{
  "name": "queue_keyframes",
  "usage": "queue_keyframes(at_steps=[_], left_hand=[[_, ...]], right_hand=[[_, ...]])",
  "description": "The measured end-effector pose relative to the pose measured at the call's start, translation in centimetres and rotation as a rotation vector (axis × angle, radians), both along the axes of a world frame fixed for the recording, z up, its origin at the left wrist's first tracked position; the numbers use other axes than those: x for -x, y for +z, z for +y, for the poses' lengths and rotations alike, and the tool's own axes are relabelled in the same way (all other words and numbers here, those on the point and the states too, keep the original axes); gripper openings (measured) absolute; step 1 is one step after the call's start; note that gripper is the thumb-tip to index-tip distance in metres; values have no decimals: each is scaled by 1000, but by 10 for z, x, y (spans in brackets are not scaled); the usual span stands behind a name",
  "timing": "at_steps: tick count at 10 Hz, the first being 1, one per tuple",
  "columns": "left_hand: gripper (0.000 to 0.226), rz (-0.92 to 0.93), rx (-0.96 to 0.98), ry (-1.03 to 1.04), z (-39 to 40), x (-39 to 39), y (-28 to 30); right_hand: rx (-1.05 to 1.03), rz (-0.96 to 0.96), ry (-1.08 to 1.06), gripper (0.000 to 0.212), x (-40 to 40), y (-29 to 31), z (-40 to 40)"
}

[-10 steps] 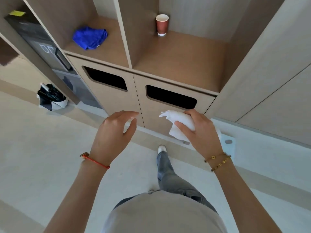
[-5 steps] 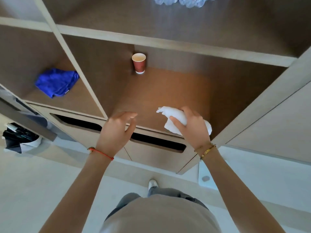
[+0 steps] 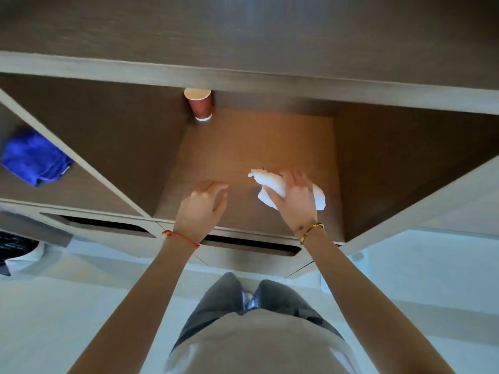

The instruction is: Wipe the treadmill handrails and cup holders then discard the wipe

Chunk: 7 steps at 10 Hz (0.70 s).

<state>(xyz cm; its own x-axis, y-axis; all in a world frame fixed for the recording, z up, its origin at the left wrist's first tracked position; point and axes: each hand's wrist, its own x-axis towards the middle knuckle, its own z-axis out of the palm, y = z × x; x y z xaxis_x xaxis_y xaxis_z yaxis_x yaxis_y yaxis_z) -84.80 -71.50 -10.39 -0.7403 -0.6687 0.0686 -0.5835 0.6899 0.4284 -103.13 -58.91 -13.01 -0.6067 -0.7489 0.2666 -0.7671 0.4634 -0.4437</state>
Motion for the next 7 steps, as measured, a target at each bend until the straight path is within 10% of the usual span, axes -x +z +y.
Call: queue_keyframes(at_steps=[7], left_hand=[[28, 86, -51, -98, -18, -24, 41]], right_hand=[[-78, -82, -124, 43, -24, 49, 38]])
